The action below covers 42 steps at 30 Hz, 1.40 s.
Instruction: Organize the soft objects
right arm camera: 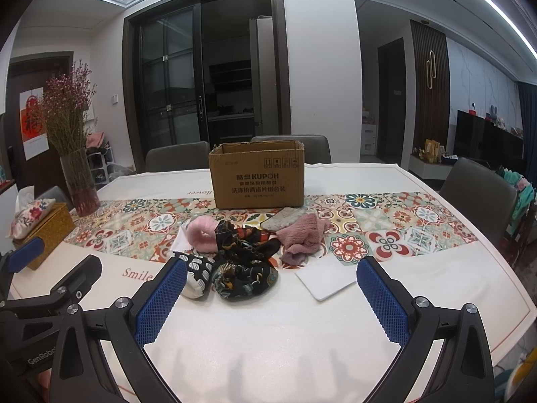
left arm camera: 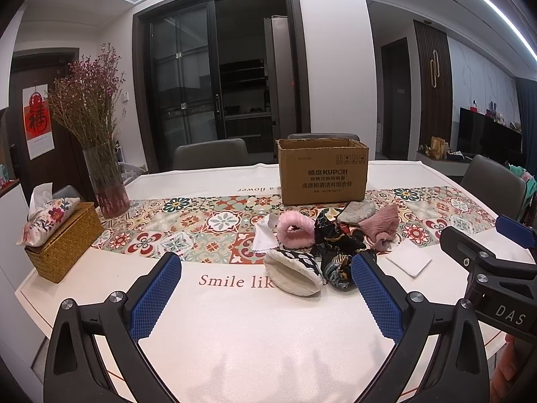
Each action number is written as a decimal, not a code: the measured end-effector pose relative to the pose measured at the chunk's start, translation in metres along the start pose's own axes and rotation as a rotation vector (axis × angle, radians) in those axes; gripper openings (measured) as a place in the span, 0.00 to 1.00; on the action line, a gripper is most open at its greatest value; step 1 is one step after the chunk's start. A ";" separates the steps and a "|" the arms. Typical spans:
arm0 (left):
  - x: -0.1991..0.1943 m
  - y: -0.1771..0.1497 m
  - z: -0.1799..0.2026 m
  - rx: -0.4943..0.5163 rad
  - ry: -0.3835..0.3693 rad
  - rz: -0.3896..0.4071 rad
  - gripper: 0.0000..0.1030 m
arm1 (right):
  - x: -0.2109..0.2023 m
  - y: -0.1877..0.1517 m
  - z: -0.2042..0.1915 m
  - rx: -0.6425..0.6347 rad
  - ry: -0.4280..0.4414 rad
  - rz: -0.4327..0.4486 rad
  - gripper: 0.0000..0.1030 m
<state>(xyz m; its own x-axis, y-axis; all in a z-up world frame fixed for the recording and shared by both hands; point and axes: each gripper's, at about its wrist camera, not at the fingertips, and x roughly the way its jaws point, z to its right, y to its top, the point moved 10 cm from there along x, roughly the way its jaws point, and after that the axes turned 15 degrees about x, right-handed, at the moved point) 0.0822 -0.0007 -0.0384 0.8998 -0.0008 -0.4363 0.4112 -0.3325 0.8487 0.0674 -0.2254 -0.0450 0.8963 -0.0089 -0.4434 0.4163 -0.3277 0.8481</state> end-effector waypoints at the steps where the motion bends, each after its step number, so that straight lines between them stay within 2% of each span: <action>1: 0.000 0.000 0.000 0.000 -0.001 0.001 1.00 | 0.000 0.000 0.000 0.000 -0.001 0.000 0.99; 21: 0.019 0.006 -0.007 0.014 -0.008 0.007 1.00 | 0.018 0.001 -0.008 -0.010 0.001 -0.026 0.99; 36: 0.033 -0.002 -0.009 0.002 -0.020 -0.023 1.00 | 0.030 0.004 -0.012 -0.029 -0.017 -0.038 0.99; 42: 0.051 -0.005 -0.006 0.007 -0.069 -0.045 1.00 | 0.039 0.002 -0.014 -0.026 -0.013 -0.057 0.99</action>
<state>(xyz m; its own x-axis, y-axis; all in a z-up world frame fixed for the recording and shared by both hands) 0.1265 0.0068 -0.0630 0.8680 -0.0508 -0.4940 0.4499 -0.3405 0.8256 0.1051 -0.2129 -0.0563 0.8691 -0.0037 -0.4946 0.4702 -0.3037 0.8287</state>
